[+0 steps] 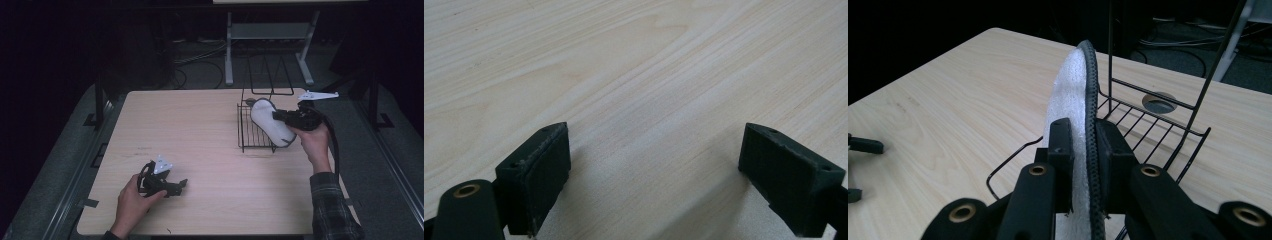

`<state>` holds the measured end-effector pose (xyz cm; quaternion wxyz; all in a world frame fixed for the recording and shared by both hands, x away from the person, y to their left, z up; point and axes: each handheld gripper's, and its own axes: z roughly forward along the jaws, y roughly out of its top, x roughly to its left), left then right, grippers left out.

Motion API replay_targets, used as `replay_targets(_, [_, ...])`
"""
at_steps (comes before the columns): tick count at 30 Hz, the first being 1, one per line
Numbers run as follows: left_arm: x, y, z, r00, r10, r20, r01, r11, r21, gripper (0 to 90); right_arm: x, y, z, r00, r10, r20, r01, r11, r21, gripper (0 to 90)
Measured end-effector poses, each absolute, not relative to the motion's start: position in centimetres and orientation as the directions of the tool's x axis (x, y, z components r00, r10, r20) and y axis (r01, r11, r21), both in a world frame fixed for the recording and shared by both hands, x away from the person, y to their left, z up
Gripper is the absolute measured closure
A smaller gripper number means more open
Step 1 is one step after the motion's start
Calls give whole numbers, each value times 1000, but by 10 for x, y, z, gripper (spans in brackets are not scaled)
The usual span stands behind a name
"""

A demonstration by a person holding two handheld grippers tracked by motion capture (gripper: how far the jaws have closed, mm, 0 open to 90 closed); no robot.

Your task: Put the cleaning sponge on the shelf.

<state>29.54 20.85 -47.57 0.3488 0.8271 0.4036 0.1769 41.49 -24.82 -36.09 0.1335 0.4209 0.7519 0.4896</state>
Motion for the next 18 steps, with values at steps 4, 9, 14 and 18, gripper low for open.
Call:
replay_targets(4, [295, 208, -476, 611, 791, 11, 545, -430, 720, 125, 423, -245, -366, -602, 766, 227, 523, 162, 837, 790])
replay_targets(9, [295, 208, -476, 611, 791, 11, 545, -430, 720, 124, 432, -240, -367, -609, 763, 217, 521, 178, 835, 789])
replay_targets(14, [295, 208, -476, 612, 791, 10, 544, -430, 721, 124, 440, -234, -370, -601, 766, 227, 526, 165, 835, 790])
replay_targets(18, [295, 208, -476, 611, 792, 11, 544, -430, 721, 125, 450, -228, -375, -594, 769, 237, 544, 166, 823, 789])
